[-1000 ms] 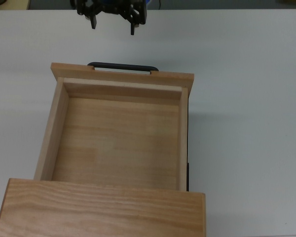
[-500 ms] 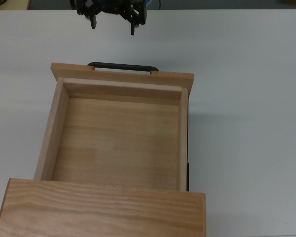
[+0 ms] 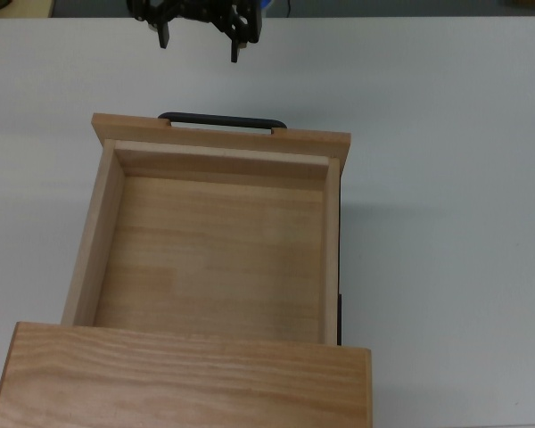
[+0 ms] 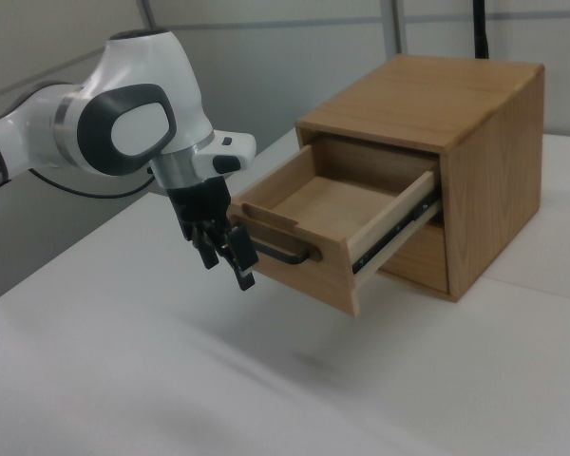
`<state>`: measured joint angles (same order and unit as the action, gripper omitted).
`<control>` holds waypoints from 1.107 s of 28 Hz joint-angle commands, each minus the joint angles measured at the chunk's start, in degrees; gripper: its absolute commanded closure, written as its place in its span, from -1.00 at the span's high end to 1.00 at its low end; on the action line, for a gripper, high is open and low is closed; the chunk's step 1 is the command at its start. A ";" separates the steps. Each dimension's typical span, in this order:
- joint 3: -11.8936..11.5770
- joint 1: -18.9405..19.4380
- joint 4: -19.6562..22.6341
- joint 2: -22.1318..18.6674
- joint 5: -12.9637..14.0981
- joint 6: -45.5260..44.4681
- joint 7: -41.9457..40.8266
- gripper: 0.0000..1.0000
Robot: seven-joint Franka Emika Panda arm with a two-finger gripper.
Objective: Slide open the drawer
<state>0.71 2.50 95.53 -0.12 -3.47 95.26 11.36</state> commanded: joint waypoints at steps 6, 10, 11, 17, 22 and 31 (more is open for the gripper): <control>-0.10 0.40 -1.31 0.91 -0.75 -0.95 0.94 1.00; -0.10 0.40 -1.31 0.99 -0.75 -0.95 0.94 1.00; -0.10 0.40 -1.31 1.08 -0.67 -0.95 0.94 1.00; -0.10 0.48 -1.31 1.70 -0.58 -0.87 1.03 1.00; -0.09 0.48 -1.31 1.79 -0.49 -0.87 1.03 1.00; -0.01 0.57 -1.31 2.22 -0.40 -1.04 1.03 1.00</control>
<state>0.73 2.55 95.47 1.19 -3.47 95.26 11.42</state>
